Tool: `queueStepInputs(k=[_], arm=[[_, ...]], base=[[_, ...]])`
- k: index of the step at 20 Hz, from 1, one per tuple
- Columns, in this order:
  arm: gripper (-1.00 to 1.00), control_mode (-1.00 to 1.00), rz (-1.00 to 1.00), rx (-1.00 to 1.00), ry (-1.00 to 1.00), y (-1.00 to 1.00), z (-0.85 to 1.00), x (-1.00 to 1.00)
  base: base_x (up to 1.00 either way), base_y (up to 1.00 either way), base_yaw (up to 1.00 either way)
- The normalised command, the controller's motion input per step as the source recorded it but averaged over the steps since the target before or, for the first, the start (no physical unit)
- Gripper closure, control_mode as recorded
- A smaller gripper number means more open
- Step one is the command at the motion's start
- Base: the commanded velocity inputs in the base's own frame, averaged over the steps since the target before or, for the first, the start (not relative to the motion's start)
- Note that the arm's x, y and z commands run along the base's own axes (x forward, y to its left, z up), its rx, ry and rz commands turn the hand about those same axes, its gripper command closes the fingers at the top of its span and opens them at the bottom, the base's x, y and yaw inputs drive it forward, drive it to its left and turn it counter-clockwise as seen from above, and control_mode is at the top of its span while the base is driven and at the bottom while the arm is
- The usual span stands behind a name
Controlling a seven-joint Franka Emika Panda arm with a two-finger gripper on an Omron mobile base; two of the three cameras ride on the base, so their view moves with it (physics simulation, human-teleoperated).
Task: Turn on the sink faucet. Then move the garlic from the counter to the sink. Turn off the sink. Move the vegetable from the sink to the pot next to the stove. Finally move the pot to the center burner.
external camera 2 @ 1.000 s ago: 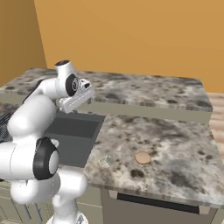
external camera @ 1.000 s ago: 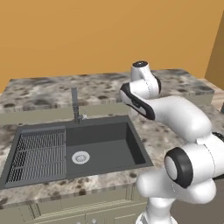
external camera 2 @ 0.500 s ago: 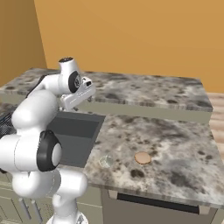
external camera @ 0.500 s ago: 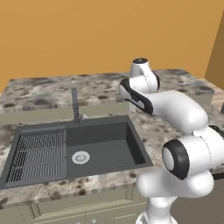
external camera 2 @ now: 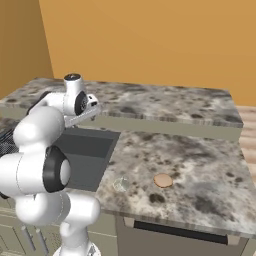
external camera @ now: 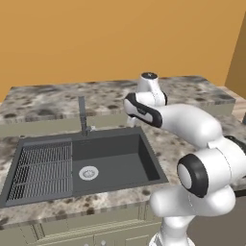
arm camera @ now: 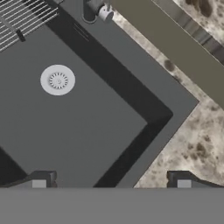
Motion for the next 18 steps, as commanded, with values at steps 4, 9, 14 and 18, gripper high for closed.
queueStepInputs(k=[4, 9, 14, 18], arm=[[-1.00, -1.00, 0.00, 0.16, 0.00, 0.26, -0.47, -0.08], [-1.00, -1.00, 0.00, 0.12, -0.03, 0.01, -0.16, -0.17], [-1.00, -1.00, 0.00, 0.07, -0.17, 0.00, 0.00, -0.33], [-1.00, -1.00, 0.00, 0.07, -0.10, 0.05, 0.00, -0.13]], base=[[0.00, 0.00, 0.00], [0.00, 0.00, 0.00], [0.00, 0.00, 0.00], [0.00, 0.00, 0.00]])
